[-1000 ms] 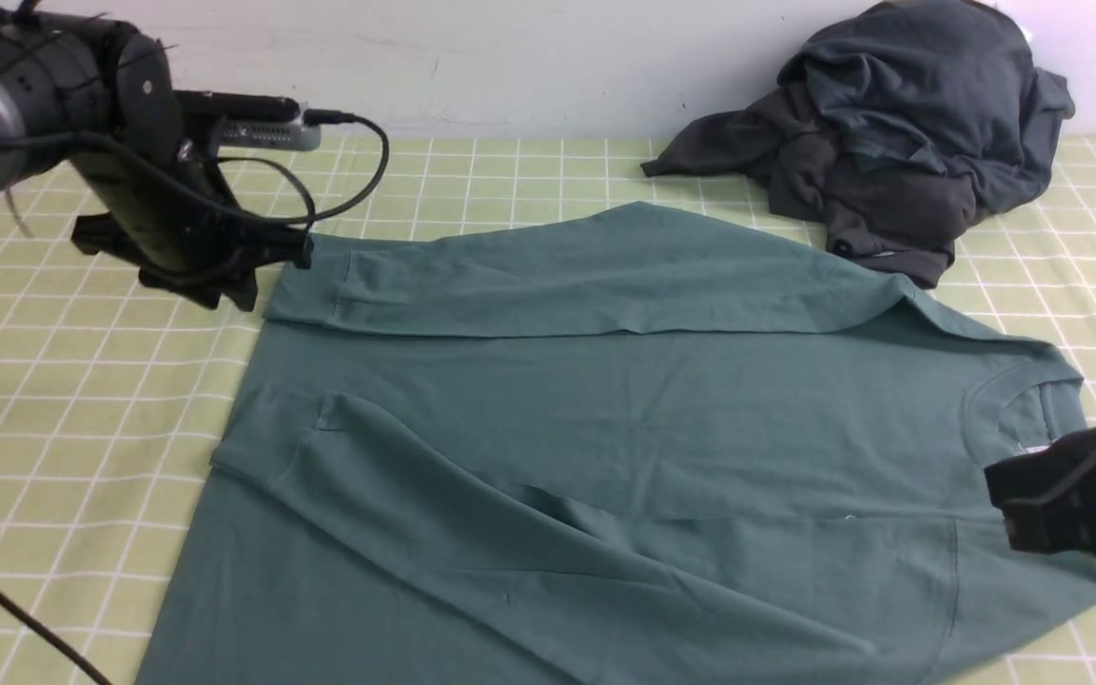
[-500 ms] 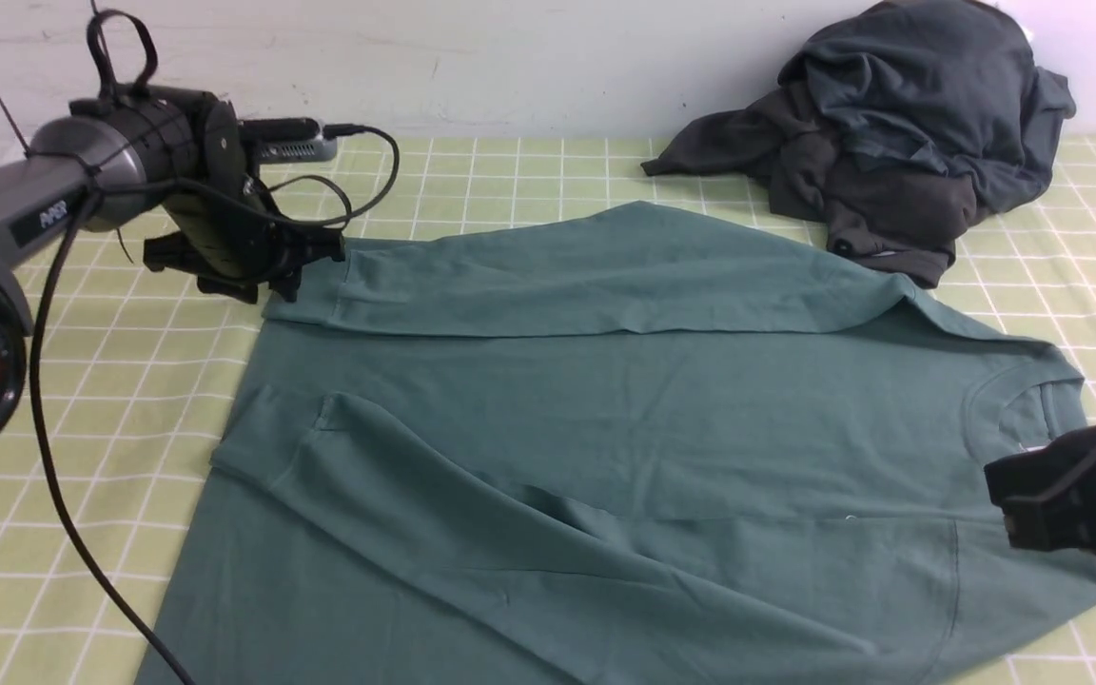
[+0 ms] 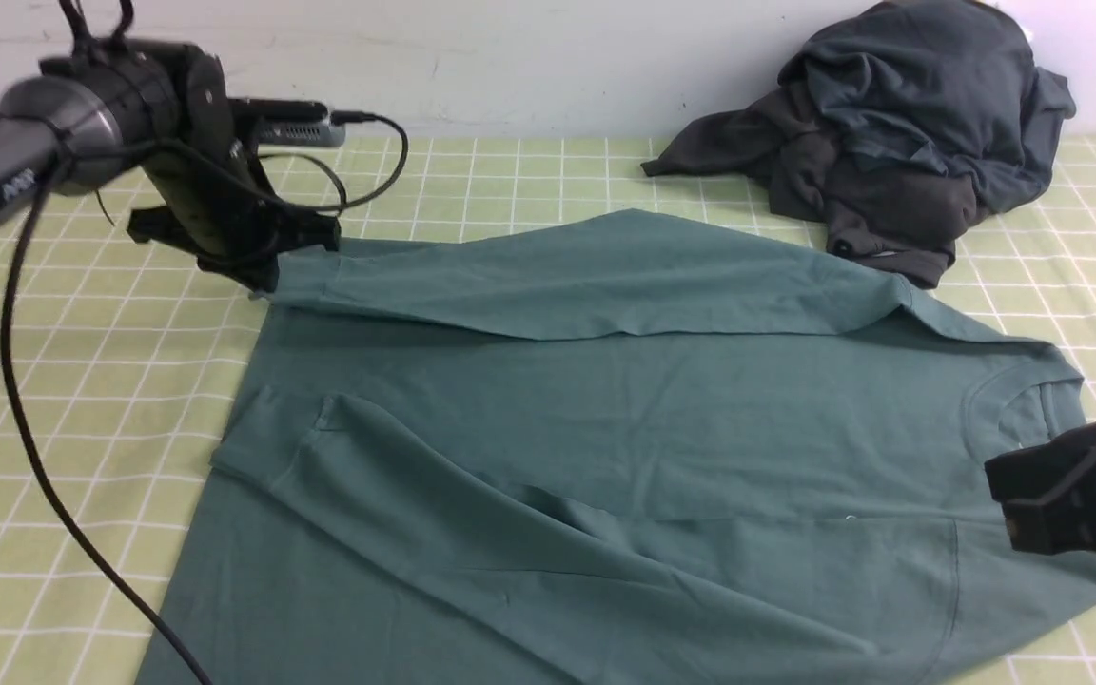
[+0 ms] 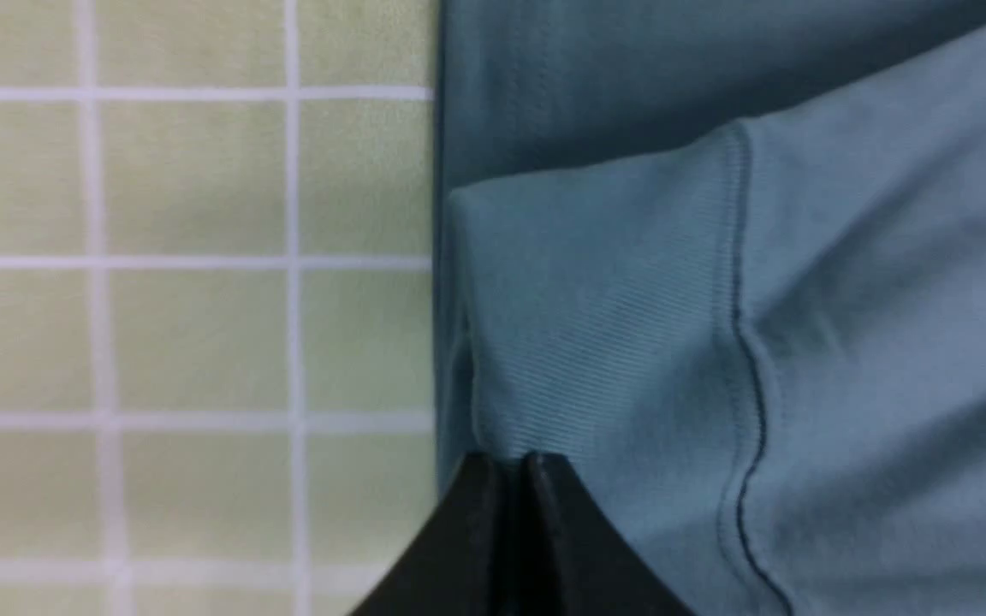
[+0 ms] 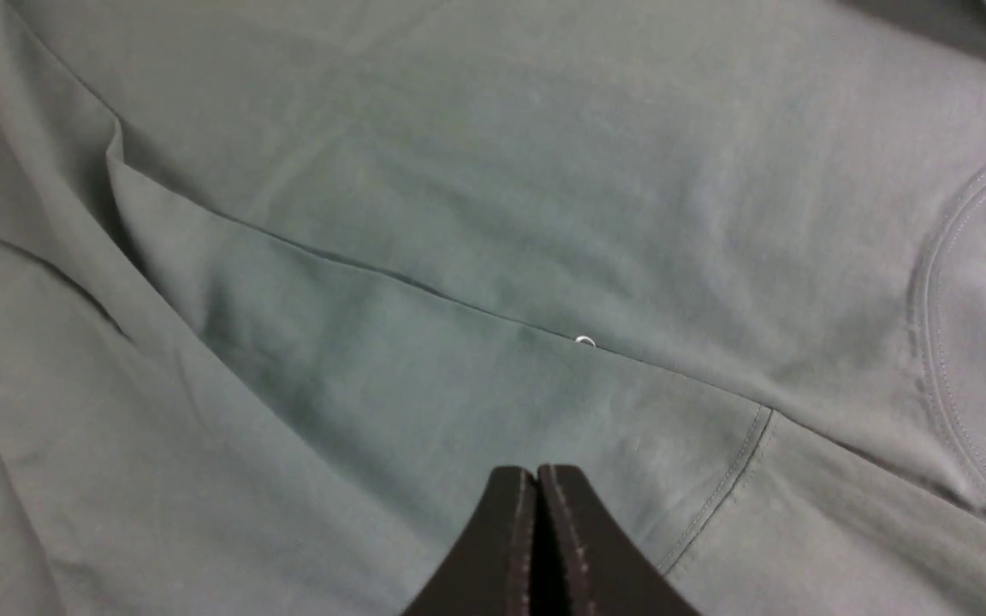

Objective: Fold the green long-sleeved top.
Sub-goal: Use the left arm to drag and drop the cuff onto the cuff closest to the left arm, then use both arms simultaneously to clamp the lower edge of the clothing fabric

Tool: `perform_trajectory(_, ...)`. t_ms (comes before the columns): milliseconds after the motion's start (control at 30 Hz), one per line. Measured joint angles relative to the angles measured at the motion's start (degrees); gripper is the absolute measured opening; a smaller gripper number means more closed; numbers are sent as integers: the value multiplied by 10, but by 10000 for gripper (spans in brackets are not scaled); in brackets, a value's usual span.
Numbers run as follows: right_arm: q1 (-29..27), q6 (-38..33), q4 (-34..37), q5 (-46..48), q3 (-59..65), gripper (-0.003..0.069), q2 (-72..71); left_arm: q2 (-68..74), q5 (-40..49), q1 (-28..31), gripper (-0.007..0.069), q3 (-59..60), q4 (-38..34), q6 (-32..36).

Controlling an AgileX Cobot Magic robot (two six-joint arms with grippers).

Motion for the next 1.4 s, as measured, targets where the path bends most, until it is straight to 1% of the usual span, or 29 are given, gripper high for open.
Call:
perform_trajectory(33,0,-1,0,0,0,-10,0,-4,0,0,6,0,0,0)
perform_trajectory(100,0,-1,1,0,0,-10,0,-61,83,-3,6,0,0,33)
perform_trajectory(133,0,-1,1,0,0,-10,0,-65,89,-3,6,0,0,34)
perform_trajectory(167,0,-1,1,0,0,-10,0,-88,120,-3,6,0,-1,45)
perform_trajectory(200,0,-1,1,0,0,-10,0,-103,131,-3,6,3,-4,55)
perform_trajectory(300,0,-2,1,1,0,-10,0,-128,136,-3,6,36,-13,65)
perform_trajectory(333,0,-2,1,1,0,-10,0,-144,137,-3,6,76,-18,67)
perform_trajectory(367,0,-2,1,1,0,-10,0,-146,138,-3,6,87,-19,67)
perform_trajectory(400,0,-2,1,2,0,-10,0,-160,139,-3,6,144,-26,67)
perform_trajectory(467,0,-2,3,3,0,-10,0,-168,140,-4,6,199,-26,67)
perform_trajectory(533,0,-2,7,4,0,-10,0,-172,140,-4,6,226,-26,67)
perform_trajectory(567,0,-2,14,5,0,-10,0,-175,140,-4,9,262,-20,67)
perform_trajectory(633,0,-4,23,7,0,-10,0,-175,139,-4,26,293,-20,67)
perform_trajectory(700,0,-6,25,7,0,-10,0,-175,137,-5,50,308,-20,67)
perform_trajectory(733,0,-7,27,8,0,-10,0,-177,137,-8,84,315,-26,68)
perform_trajectory(767,0,-8,27,8,0,-10,0,-178,137,-11,101,317,-26,68)
perform_trajectory(800,0,-8,28,9,0,-10,0,-183,136,-15,140,319,-26,70)
perform_trajectory(867,0,-10,30,12,0,-10,0,-200,131,-36,202,328,-26,79)
perform_trajectory(967,0,-18,33,17,0,-10,0,-250,127,-88,305,369,-34,90)
perform_trajectory(1000,0,-18,34,17,0,-10,0,-257,127,-92,318,373,-35,92)
perform_trajectory(1067,0,-21,41,18,0,-10,0,-306,127,-147,394,437,-38,121)
perform_trajectory(1100,0,-21,41,18,0,-10,0,-313,127,-155,405,448,-38,128)
perform_trajectory(1133,0,-21,43,21,0,-10,0,-341,127,-188,437,495,-35,160)
perform_trajectory(1167,0,-21,43,21,0,-10,0,-345,127,-192,441,501,-34,160)
perform_trajectory(1200,0,-22,45,23,0,-10,0,-368,123,-218,463,545,-26,195)
perform_trajectory(1233,0,-22,47,25,0,-10,0,-380,114,-231,471,569,-16,214)
perform_trajectory(1300,0,-22,53,28,0,-10,0,-403,77,-255,479,626,13,253)
perform_trajectory(1400,0,-31,65,31,0,-10,0,-416,8,-268,482,700,72,288)
